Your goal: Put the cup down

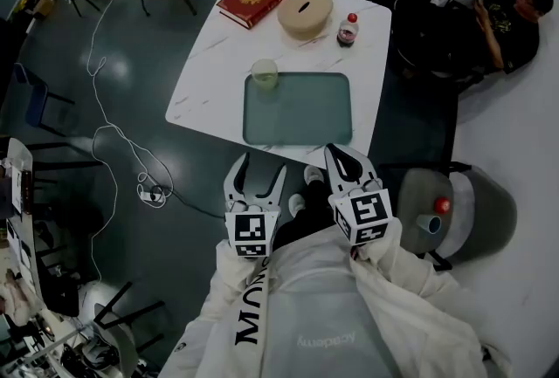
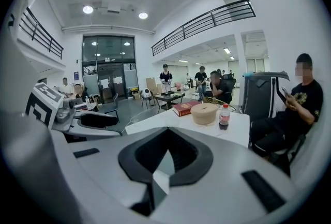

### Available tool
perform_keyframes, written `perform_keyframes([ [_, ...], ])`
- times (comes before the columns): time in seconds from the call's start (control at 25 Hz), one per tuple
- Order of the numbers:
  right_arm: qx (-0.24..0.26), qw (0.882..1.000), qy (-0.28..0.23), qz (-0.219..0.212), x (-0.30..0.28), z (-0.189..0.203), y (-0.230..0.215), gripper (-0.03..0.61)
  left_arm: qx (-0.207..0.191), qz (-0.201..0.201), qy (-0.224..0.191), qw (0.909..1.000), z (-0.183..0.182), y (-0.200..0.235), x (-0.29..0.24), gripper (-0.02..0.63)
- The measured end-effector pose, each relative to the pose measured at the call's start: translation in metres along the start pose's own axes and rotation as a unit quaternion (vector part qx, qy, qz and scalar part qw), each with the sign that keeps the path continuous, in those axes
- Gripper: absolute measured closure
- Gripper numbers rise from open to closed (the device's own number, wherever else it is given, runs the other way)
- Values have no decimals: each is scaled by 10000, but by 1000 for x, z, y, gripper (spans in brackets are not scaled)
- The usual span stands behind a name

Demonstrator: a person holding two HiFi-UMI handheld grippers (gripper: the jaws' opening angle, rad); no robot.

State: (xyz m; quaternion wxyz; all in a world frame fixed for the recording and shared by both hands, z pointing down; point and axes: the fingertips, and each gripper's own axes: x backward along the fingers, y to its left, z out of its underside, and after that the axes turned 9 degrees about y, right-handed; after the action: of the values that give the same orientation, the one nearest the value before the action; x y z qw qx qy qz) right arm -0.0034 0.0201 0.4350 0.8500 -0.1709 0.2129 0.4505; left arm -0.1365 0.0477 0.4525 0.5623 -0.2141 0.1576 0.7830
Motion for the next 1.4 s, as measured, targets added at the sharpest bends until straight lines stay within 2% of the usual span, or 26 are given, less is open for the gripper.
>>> perform_keyframes([
  [0.4, -49, 9996, -51, -288, -7, -10, 0, 574, -64, 141, -87, 9998, -8, -14, -1, 371],
  [0.52, -54, 9986, -128, -502, -5, -17, -1, 574, -24, 235, -236, 9994, -17, -22, -1, 427],
  [0.6, -31, 9980, -161, -607, -4, -21, -2, 574, -9, 162, -309, 9994, -23, -25, -2, 491],
  [0.68, -17, 9976, -170, -676, -3, -23, -7, 574, 7, 61, -327, 9994, -27, -28, -5, 528],
  [0.8, -86, 9968, -160, -773, -3, -26, -16, 574, 40, -49, -335, 9994, -33, -30, -13, 529],
  [0.88, -131, 9964, -170, -817, 0, -29, -22, 574, 42, -101, -360, 9993, -38, -34, -17, 552],
  [1.2, -203, 9950, -337, -920, 4, -41, -43, 574, -169, -76, -575, 9982, -66, -57, -30, 565],
  [1.28, -204, 9946, -384, -938, 5, -46, -45, 574, -177, -149, -641, 9977, -72, -57, -29, 601],
  [1.4, -203, 9944, -430, -942, 6, -49, -49, 574, -211, -202, -682, 9972, -78, -58, -30, 601],
])
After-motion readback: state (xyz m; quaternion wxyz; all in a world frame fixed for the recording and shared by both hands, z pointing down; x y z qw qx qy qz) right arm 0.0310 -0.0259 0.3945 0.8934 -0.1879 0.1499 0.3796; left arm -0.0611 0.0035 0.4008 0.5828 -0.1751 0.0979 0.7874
